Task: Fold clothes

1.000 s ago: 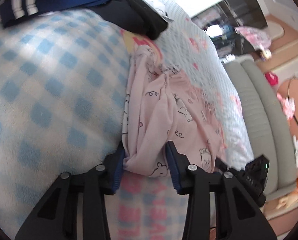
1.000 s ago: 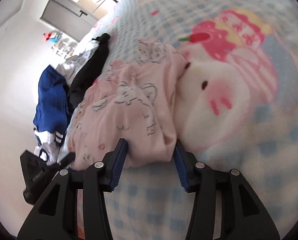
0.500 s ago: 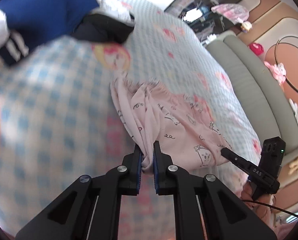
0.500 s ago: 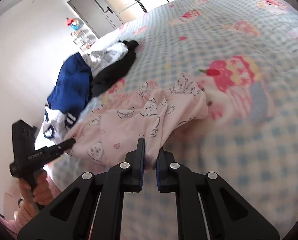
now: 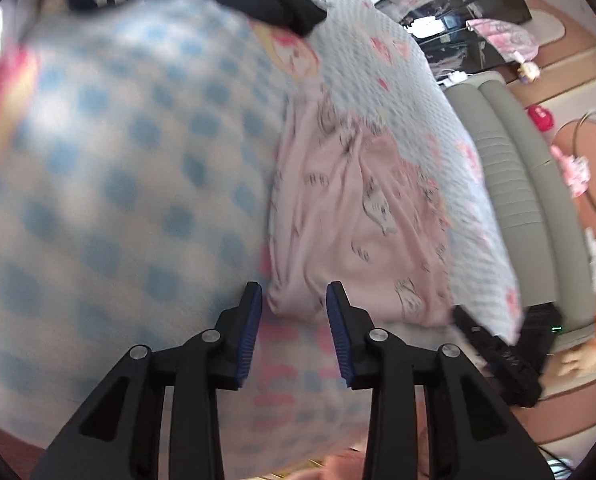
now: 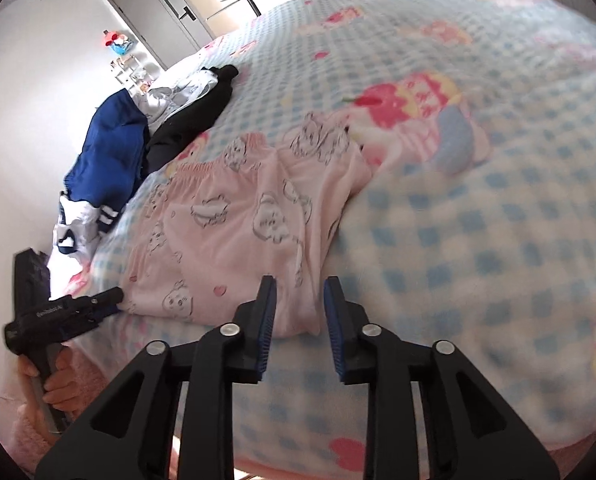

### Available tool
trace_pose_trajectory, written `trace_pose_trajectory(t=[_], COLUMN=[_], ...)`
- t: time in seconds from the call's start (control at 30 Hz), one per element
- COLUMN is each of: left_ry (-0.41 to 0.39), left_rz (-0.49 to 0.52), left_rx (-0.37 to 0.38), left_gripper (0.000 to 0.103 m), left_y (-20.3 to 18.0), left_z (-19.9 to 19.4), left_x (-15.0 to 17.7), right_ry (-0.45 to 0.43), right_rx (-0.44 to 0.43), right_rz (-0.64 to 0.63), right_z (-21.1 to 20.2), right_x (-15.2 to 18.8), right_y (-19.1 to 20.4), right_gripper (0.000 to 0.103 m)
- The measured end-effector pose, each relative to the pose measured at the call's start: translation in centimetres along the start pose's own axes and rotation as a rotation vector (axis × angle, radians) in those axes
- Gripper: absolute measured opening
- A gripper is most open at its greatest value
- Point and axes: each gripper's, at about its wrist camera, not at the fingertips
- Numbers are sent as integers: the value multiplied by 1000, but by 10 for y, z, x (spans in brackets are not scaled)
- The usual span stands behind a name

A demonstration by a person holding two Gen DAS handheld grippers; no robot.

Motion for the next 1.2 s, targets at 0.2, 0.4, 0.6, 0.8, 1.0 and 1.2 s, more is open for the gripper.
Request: trace_pose_trajectory(t=[0.2, 0.4, 0.6, 0.8, 1.0, 1.2], left_ry=[-56, -107, -21, -44, -190, -67], left_rz=[84, 236, 149, 204, 314, 340], left_rx=[-56, -105, -150, -166, -129, -115], left_gripper=[8, 7, 7, 11, 28, 49], left_y=[-13, -40, -7, -17, -50, -70], left_z=[-4, -29, 5, -17, -41, 22], left_x=[5, 0, -4, -14, -26, -20], right_ry=[53, -21, 3, -46, -91, -32], right_rx=[-24, 18, 58, 142, 37, 22], right_rz=[53, -35, -14, -4, -51, -220], right_z=[21, 2, 9, -6, -28, 10], right_x=[17, 11, 18, 14, -10, -3], right_y=[-9, 11, -7, -29, -17, 30], right_gripper=[11, 6, 5, 3, 9, 20])
Point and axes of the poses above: each gripper's, at about its wrist camera, not at the fingertips, and z roughly the way its jaws point, y to its left, x to its underside, and after that the axes turned 10 degrees about -y, right-handed
